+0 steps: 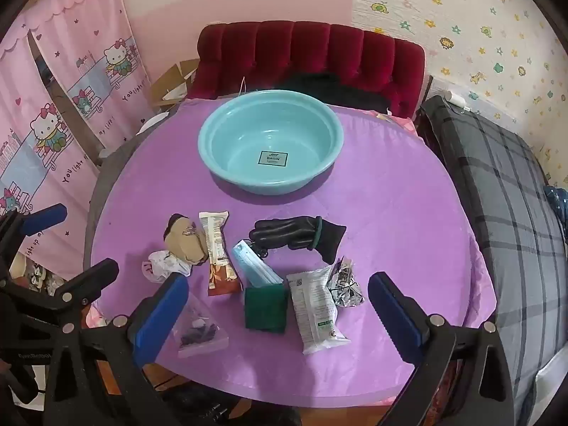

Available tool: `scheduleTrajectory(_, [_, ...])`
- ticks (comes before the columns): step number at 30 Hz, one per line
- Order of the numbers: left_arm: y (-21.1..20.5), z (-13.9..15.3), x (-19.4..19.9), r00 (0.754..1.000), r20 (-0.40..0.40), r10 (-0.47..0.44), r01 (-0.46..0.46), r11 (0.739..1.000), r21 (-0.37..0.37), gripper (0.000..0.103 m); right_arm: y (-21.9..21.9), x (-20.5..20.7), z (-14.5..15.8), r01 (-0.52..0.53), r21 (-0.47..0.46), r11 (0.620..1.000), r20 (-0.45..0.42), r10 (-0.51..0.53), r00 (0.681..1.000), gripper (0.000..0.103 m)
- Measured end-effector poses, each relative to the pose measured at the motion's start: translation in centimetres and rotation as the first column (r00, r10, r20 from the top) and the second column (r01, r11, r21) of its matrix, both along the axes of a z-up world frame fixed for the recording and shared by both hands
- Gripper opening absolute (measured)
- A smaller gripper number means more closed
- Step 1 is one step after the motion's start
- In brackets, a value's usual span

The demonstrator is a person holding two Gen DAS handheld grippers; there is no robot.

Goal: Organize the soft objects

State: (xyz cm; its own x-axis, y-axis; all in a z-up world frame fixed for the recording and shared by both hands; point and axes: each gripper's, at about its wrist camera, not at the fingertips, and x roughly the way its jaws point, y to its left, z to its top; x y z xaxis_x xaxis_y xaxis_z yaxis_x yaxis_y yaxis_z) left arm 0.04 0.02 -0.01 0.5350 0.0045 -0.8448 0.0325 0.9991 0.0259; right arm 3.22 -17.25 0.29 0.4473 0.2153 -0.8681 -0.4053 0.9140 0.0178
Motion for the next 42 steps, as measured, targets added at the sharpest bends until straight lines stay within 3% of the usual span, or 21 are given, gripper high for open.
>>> scheduleTrajectory(42, [-0.37,-0.36,-0.70,1.000,-0.002,0.002,-0.002,1.000,0.017,0.103,0.01,-0.44,0.23,-0.015,-0.006,1.000,0.012,0.015,1.000,0.103])
